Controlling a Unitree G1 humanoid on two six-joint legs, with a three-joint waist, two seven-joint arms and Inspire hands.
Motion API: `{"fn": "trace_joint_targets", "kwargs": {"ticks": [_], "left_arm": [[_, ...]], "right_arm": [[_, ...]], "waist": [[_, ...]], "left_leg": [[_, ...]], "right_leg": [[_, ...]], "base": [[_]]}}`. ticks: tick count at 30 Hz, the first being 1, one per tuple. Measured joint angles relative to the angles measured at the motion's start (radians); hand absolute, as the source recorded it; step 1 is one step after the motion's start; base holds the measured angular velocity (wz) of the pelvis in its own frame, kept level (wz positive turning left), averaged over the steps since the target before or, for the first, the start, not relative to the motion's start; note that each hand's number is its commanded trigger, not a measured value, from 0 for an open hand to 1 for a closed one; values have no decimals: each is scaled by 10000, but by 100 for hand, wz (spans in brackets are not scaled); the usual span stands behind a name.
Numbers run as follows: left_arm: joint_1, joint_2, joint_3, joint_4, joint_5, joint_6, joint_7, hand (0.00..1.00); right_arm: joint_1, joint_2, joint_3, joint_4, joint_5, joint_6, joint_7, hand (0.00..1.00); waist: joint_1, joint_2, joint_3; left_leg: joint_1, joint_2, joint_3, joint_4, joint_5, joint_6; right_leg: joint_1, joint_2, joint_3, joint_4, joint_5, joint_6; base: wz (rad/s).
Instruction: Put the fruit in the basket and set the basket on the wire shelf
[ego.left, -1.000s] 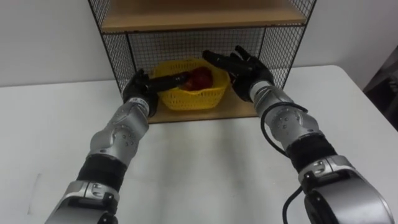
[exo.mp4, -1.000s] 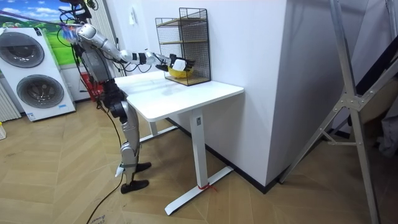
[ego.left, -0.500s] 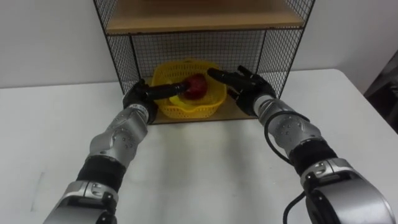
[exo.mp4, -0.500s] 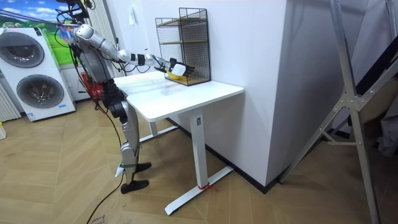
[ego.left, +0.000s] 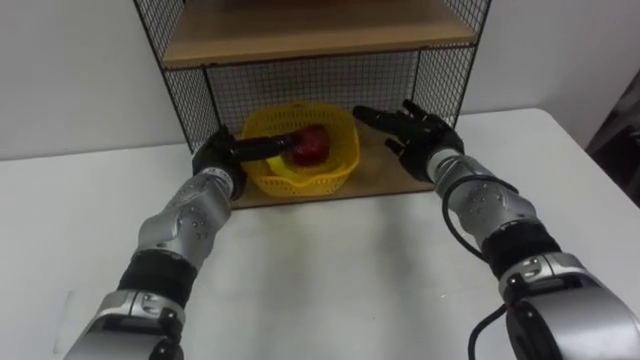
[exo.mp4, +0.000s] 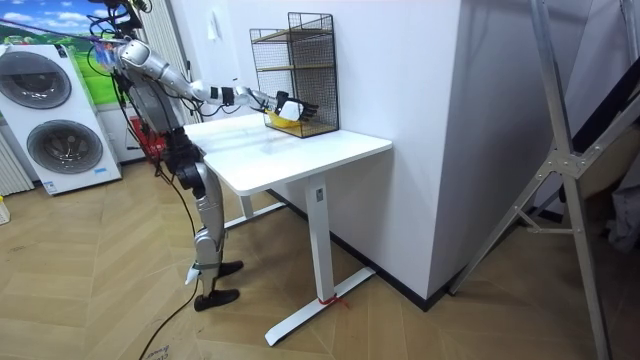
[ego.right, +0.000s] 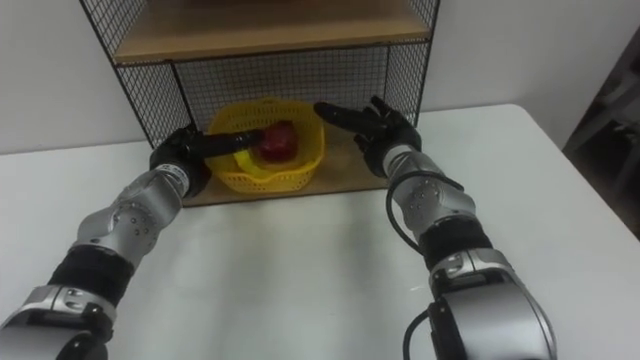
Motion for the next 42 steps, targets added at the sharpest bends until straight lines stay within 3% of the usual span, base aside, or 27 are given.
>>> {"fn": "trace_joint_targets", "kwargs": {"ticks": [7,14,18,26,35,42], "left_arm": [[4,132,-4,-821,8,0,32,0],[90,284,-291,-2461,543,-2,-260,0],[505,281,-400,-3506,877,2,-488,0],[1561,257,-710,-4427,1045,1,-646,0],[2142,191,-1320,-4551,1267,11,-910,0],[3448,254,-1349,-5720,1214,-3,-1104,0]], "right_arm": [[11,-43,-3,-609,-54,-1,5,0],[221,-144,45,-1827,-753,1,21,0],[585,-213,17,-2836,-980,3,213,0],[1910,-220,36,-3727,-1818,23,305,0],[2466,-193,330,-5185,-2131,183,335,0],[4263,-212,328,-7090,-2451,220,301,0]], "waist": [[-17,-69,32],[32,-300,72],[16,-420,64],[100,-451,64],[91,-489,84],[137,-528,110]], "left_leg": [[80,2,4,-8,7,-9],[142,-43,73,-215,78,6],[60,-46,82,-263,77,4],[226,-37,140,-410,87,-2],[391,-45,148,-536,188,-27],[463,-44,149,-582,190,-36]], "right_leg": [[79,-9,-19,2,-1,-2],[127,4,-12,-182,11,-24],[138,20,-36,-313,37,-30],[239,-34,19,-314,44,-32],[318,-33,25,-335,62,-44],[310,-21,25,-348,61,-43]], "base": [[0],[-1],[1],[-2],[0],[0]]}}
